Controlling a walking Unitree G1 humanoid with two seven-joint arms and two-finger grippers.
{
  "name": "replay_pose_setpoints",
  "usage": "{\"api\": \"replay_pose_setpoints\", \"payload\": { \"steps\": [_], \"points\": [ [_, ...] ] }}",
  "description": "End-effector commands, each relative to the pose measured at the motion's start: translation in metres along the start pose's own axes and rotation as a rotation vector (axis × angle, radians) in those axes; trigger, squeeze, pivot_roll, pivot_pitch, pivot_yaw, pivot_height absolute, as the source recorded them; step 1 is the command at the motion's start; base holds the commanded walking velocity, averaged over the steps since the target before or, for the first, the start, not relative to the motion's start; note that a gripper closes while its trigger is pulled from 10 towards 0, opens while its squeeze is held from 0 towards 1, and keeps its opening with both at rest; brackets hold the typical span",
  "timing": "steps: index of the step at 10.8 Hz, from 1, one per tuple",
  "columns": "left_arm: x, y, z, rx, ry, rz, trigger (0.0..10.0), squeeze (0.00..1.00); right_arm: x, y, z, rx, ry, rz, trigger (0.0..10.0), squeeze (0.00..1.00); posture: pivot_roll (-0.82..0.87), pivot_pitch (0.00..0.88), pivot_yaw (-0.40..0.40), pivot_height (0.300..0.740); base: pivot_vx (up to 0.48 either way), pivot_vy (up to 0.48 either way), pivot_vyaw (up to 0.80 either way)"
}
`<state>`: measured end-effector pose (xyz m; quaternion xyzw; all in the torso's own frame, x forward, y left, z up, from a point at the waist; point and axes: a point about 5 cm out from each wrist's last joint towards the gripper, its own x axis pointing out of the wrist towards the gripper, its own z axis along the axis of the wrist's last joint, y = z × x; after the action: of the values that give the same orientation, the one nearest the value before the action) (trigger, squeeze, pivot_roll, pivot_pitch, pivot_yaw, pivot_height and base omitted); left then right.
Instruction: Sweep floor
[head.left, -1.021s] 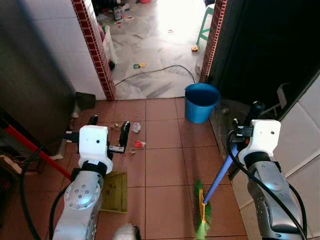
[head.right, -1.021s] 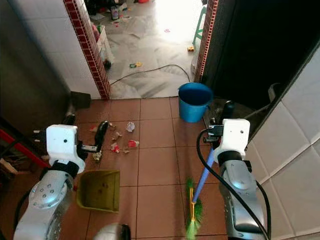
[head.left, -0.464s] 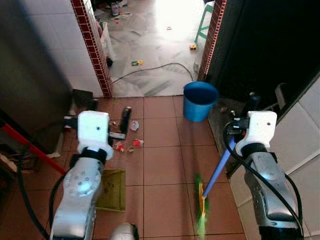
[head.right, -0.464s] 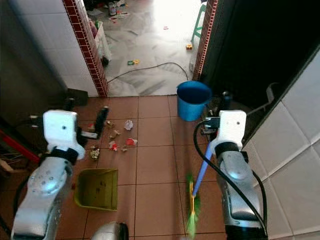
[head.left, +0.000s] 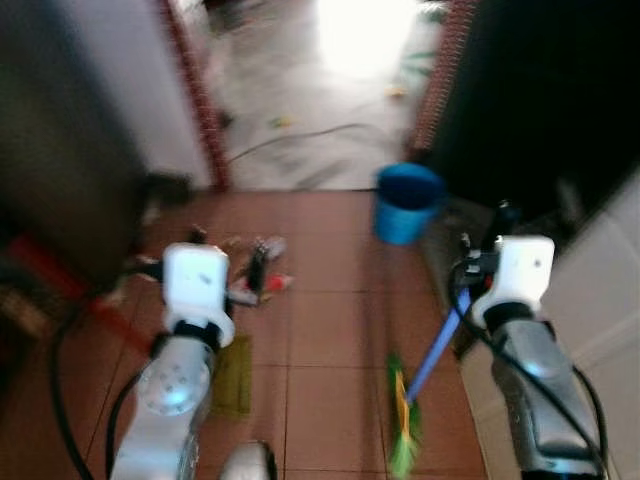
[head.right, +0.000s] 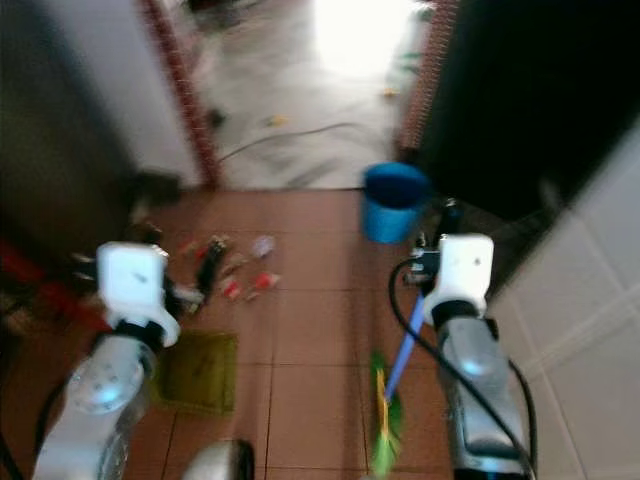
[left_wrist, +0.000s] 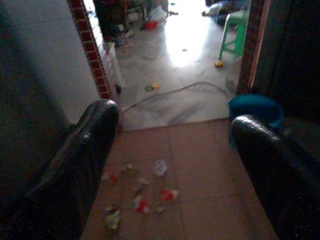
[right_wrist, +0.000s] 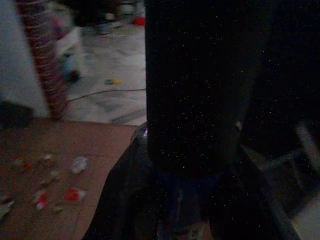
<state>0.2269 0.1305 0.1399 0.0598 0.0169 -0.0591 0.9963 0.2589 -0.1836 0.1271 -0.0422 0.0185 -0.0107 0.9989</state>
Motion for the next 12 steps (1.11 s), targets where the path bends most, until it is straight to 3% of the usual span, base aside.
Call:
{"api": "replay_pose_setpoints", "payload": {
  "steps": [1, 5, 12],
  "points": [
    [0.002, -0.001, 0.005, -0.004, -0.023, -0.013, 10.0, 0.00, 0.001, 0.001, 0.007, 0.010, -0.039, -0.010, 10.0, 0.00, 0.02, 0.048, 0.012, 0.740, 0.000, 0.000, 0.79],
    [0.003, 0.002, 0.005, -0.025, -0.013, -0.032, 10.0, 0.00, 0.002, -0.005, 0.004, 0.032, -0.029, -0.046, 10.0, 0.00, 0.02, 0.057, 0.010, 0.740, 0.000, 0.000, 0.00],
    [0.007, 0.001, 0.011, -0.029, -0.033, -0.048, 10.0, 0.00, 0.014, -0.004, 0.006, 0.042, -0.042, -0.046, 10.0, 0.00, 0.04, 0.033, 0.014, 0.740, 0.000, 0.480, 0.00]
  ]
}}
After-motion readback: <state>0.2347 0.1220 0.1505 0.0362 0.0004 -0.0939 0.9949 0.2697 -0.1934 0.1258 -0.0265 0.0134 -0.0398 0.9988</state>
